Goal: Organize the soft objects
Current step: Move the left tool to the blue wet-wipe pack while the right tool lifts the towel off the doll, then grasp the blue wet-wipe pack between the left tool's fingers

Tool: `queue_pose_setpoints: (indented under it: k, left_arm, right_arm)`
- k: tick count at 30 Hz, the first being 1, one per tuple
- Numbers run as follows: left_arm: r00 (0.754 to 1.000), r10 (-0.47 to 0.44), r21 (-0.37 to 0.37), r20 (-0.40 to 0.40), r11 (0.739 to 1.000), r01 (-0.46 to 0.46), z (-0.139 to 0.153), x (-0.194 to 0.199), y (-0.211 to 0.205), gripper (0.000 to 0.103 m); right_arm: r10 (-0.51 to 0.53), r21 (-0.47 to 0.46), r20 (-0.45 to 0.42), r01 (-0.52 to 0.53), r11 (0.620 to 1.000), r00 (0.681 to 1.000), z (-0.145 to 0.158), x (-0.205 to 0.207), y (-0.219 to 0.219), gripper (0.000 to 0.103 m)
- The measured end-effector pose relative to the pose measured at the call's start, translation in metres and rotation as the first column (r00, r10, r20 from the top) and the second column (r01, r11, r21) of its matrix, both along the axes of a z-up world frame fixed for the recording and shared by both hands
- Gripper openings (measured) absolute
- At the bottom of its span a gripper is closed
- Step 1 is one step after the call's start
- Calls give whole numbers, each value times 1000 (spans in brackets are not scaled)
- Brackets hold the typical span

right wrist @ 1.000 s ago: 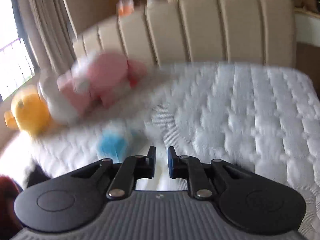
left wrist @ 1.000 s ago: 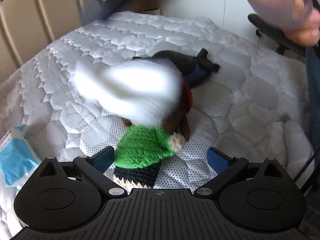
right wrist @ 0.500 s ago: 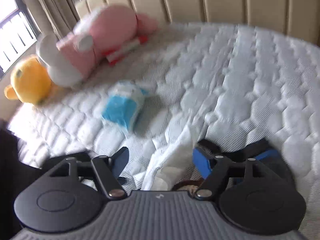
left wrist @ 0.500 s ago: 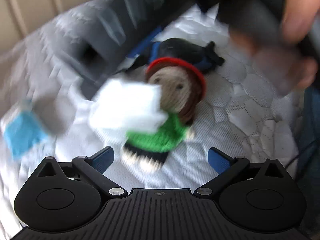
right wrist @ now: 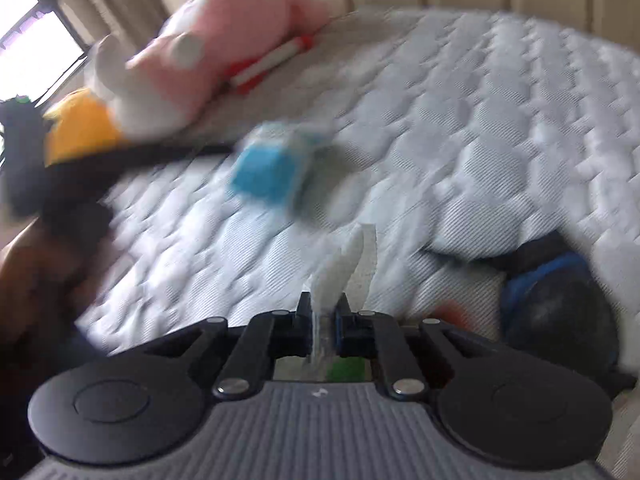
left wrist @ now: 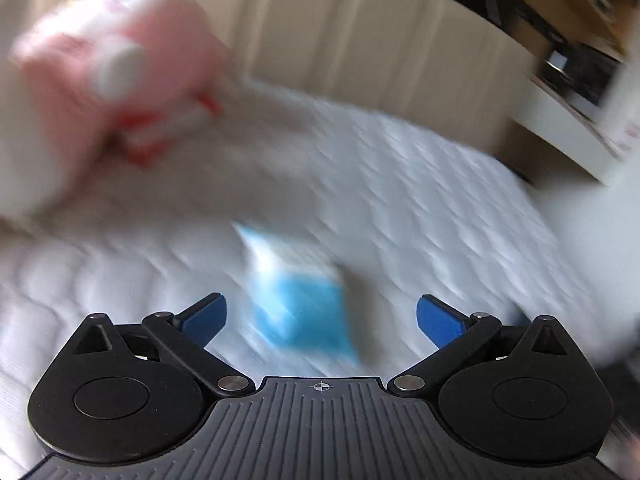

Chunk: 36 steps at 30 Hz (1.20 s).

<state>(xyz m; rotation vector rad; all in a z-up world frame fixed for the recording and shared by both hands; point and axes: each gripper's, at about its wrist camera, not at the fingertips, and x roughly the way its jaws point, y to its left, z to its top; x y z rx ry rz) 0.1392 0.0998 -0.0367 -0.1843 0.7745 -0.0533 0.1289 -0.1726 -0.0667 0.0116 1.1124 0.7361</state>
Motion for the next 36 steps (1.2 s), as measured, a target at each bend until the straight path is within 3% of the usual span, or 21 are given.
queue_pose_setpoints:
  k: [3,5,11,13,15,18,21,23,24,27,29,32,36]
  left_arm:
    - [999,3,127,-42,992,2,-12,22,-7,103]
    - [996,-31,172,-88,984,46,-28,31,-16,103]
    - [979,-118,223,-168,962,154,-71,50,-42,103]
    - [978,-137,232,-155,958,171,-80,54,-49,103]
    - [980,-155,229,-122,957,180,-82,52,-48,103]
    - [982,-164,205,-98,962,181,-81,47,-43,103]
    - [982,-169,186,-85,966,182,-77,42,-41,101]
    - [981,-176,157,-80,970,187,-71,38,-41,89]
    - [980,-183,138,-79,972,192,-68,37,-41,74]
    - [968,-236,81,-83,967,243,-63,30,-47,74]
    - [947,-306,85,-94,946,314,-60,20,-57,74]
    - [895,-430,131,-122,887,444,-55,2,-79,74]
    - [803,-572,148,-167,791,594,-46,-31,-106,73]
  right_arm:
    - [53,-87,15,-52,995,998,-4,-14,1,11]
    - [18,-122,64,-10,992,998,5,-16,-9,11]
    - [-43,-197,197,82,977,979,16,-20,-33,11]
    - [-76,-189,233,122,974,969,20,-20,-32,11]
    - [-118,-83,192,136,987,974,25,-18,-34,11]
    - [-79,67,12,78,995,997,14,-15,-22,11]
    - [-29,66,-147,39,997,989,-20,-13,0,11]
    - [-39,15,-166,42,999,985,-36,-9,9,11]
    - [-45,5,-156,46,999,987,-37,-7,8,9]
    - [-83,-16,-104,82,996,991,-33,1,0,8]
    - [-119,-62,-44,117,991,992,-28,5,-7,8]
    - [-183,-129,46,188,974,982,-23,14,-22,8]
    - [-283,-58,35,284,957,959,-15,23,-48,9]
